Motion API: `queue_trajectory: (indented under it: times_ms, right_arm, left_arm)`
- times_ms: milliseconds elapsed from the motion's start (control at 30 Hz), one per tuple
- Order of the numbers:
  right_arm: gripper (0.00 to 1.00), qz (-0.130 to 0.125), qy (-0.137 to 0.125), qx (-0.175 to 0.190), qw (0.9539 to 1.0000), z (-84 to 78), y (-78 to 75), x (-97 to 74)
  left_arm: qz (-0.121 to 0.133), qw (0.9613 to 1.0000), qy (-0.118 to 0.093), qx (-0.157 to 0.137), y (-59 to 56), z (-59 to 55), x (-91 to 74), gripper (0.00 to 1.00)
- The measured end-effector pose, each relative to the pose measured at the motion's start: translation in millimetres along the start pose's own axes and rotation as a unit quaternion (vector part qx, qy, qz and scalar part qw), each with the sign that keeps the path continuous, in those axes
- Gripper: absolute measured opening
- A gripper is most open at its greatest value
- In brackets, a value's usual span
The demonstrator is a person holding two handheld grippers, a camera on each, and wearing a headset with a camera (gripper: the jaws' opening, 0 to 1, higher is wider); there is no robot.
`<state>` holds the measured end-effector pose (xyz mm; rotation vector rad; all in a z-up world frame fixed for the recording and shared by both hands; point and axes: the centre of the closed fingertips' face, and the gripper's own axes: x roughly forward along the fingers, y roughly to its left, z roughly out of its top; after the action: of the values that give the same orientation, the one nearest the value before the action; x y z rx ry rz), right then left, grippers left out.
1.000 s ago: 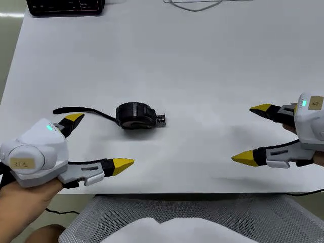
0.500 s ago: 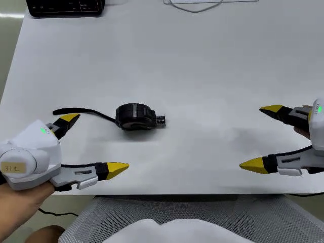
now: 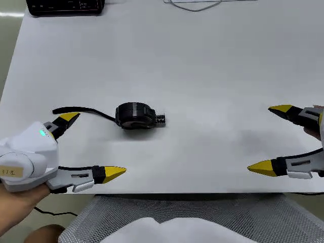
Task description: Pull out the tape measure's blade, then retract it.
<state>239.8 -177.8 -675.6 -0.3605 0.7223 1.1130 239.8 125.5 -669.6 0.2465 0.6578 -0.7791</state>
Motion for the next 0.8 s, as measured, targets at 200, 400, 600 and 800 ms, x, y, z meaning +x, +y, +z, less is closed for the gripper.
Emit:
queue_trajectory:
  times_ms: [200,400,600,800]
  right_arm:
    - [0.89,-0.004,0.002,0.001,1.0000,-2.8,-1.7,-2.3]
    - [0.92,0.002,0.013,-0.001,0.9999,-10.0,3.4,-2.2]
    - [0.93,0.002,0.008,0.001,1.0000,-7.3,3.5,-1.5]
    - [0.93,0.002,0.009,0.003,1.0000,-7.9,3.0,-1.5]
  left_arm:
    - [-0.002,1.0000,0.002,-0.001,1.1,-1.1,-1.5,0.99]
    - [-0.002,1.0000,0.003,-0.004,2.2,-2.4,-3.0,0.99]
    - [-0.004,1.0000,0.004,-0.003,0.6,-2.5,-3.9,0.99]
    - [-0.006,1.0000,0.004,-0.006,-0.4,-2.4,-3.5,0.99]
